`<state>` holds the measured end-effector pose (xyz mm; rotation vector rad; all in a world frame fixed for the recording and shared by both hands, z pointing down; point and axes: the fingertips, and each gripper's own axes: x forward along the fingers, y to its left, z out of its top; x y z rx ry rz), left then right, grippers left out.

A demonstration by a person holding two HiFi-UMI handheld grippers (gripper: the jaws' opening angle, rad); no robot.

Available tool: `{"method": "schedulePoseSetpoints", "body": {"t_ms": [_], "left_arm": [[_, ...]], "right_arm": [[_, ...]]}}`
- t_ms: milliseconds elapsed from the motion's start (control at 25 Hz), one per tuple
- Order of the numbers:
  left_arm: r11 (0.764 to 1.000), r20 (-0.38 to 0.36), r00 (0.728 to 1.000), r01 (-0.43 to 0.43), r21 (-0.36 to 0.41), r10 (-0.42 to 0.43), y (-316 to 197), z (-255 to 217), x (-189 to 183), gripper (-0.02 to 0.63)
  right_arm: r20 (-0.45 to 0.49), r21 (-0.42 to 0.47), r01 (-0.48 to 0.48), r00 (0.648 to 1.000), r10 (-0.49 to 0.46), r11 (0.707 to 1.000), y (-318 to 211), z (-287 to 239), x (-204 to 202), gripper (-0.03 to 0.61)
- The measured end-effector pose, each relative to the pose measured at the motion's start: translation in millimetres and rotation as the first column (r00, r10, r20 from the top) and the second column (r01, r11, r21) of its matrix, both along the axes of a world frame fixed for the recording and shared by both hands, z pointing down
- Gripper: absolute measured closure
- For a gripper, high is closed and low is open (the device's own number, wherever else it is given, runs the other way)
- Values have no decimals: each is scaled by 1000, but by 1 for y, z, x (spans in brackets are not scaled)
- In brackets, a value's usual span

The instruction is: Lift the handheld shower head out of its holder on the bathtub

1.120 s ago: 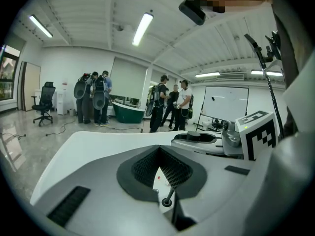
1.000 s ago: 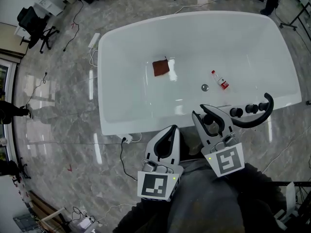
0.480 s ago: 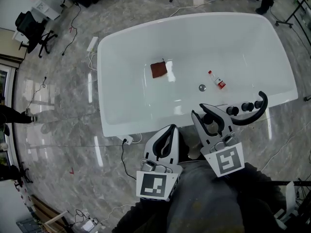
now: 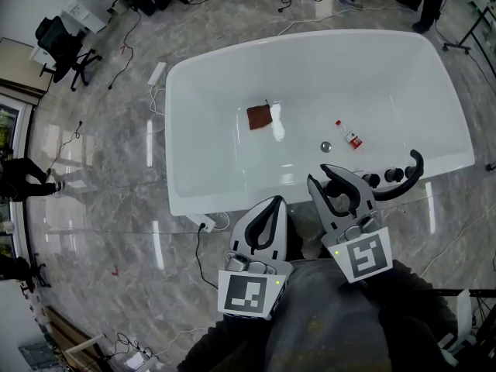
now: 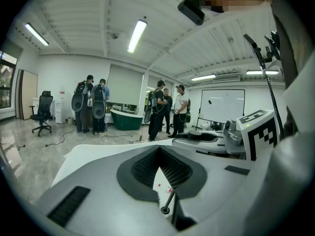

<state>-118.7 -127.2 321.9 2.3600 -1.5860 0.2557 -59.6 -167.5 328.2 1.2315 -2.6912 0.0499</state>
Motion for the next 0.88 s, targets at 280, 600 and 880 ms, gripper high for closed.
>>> {"method": "schedulePoseSetpoints", "body": {"t_ms": [280,600,880], "left_arm": [[997,19,998,58,55,-59,7,-27,-3,611],[989,3,997,78,126,-79,28,-52,7,611],[985,17,995,90,147,-93,39,-56,14,611]], "right_arm": [[31,57,43,999,-45,997,12,-34,-2,476],[54,104,80,995,-85,991,39,-68,4,476],[70,141,100,991,-111,985,53,-86,10,476]]}}
